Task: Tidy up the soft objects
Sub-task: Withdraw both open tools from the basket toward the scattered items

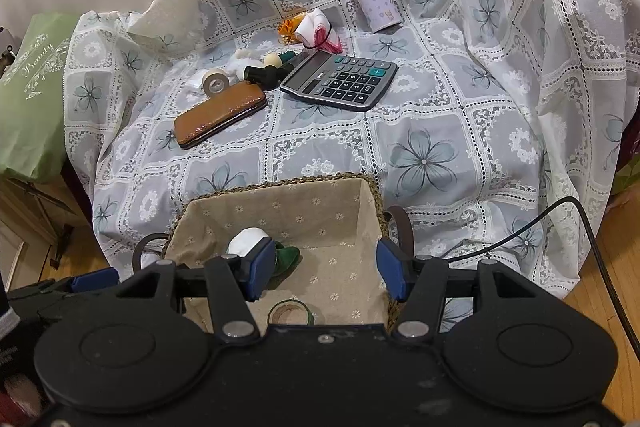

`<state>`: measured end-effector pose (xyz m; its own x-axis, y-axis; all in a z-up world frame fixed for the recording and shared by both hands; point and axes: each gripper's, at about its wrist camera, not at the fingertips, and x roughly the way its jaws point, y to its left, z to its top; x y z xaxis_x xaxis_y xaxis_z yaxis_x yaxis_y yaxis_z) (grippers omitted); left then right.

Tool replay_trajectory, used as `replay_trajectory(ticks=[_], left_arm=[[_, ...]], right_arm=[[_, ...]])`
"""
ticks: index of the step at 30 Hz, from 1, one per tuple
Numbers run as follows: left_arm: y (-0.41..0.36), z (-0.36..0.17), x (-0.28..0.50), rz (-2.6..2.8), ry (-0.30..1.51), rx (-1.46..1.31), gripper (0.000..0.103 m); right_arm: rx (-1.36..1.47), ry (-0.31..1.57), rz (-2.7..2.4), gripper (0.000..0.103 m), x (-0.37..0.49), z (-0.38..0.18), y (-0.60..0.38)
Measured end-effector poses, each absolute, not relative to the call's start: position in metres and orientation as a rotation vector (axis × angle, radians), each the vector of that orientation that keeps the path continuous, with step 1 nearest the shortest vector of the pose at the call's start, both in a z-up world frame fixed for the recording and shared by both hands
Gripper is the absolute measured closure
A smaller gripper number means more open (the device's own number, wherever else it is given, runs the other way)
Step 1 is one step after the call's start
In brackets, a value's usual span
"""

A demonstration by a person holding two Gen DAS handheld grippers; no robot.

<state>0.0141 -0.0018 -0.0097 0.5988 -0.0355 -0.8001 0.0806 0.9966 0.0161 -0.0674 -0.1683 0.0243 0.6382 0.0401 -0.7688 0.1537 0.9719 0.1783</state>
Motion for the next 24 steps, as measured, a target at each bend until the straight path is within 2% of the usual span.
replay_trajectory(ticks=[21, 24], left_arm=[[0.029, 0.008, 0.095, 0.021, 0.876, 0.081, 0.022], [0.029, 0.009, 0.11, 0.021, 0.875, 0.083, 0.014]], right_arm=[[0.161, 0.851, -0.114, 0.041, 0.007, 0.035, -0.177], [0.155, 0.843, -0.112, 0.04, 0.023, 0.037, -0.177]])
